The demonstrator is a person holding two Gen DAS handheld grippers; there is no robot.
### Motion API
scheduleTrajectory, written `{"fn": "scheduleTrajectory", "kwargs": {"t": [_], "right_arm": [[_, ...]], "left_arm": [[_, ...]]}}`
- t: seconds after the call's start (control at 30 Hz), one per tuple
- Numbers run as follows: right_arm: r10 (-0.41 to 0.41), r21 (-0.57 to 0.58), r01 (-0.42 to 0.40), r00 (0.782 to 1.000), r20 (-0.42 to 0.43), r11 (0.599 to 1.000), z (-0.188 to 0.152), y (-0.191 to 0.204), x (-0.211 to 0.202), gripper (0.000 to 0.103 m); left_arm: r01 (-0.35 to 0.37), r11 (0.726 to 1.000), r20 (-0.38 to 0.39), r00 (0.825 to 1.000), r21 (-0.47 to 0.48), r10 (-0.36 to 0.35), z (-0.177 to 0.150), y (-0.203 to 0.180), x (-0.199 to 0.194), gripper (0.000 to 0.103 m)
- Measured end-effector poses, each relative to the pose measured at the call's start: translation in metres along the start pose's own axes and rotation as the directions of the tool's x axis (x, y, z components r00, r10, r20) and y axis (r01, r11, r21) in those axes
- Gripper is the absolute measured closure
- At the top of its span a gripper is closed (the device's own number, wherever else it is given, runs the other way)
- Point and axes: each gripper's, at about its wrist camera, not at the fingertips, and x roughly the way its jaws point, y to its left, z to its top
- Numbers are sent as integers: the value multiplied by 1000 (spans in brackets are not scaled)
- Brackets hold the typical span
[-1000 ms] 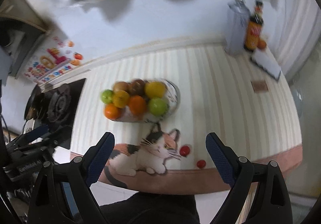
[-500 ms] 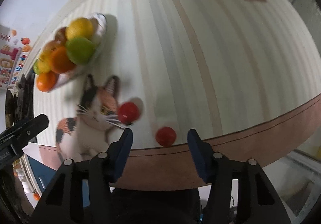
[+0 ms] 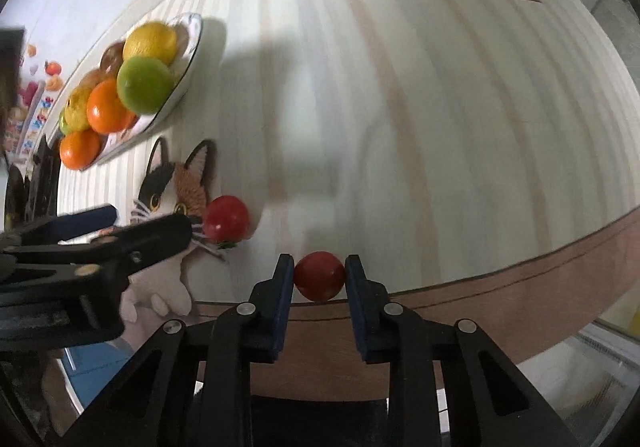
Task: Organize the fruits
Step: 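Grasp a red cherry tomato with the right tool while the left tool grasps the other, then lower both cherry tomatoes onto the plate and open both tools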
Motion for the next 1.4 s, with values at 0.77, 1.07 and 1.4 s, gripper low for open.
{"fn": "scheduleTrajectory", "kwargs": {"t": [0.77,1.07,1.4], "right_arm": [[13,56,-15,999,32,998,11,-35,-33,75],[139,-57,-137,989,47,989,51,23,-38,75],[266,-227,-251,963,36,941,82,124,-10,75]], "left_arm": [[85,994,-47,996,64,-82,29,-46,26,75],[134,988,97,987,-72,-127,31,13,-38,75],[166,938,187,976,-303,-113,35,116,-61,75]]}}
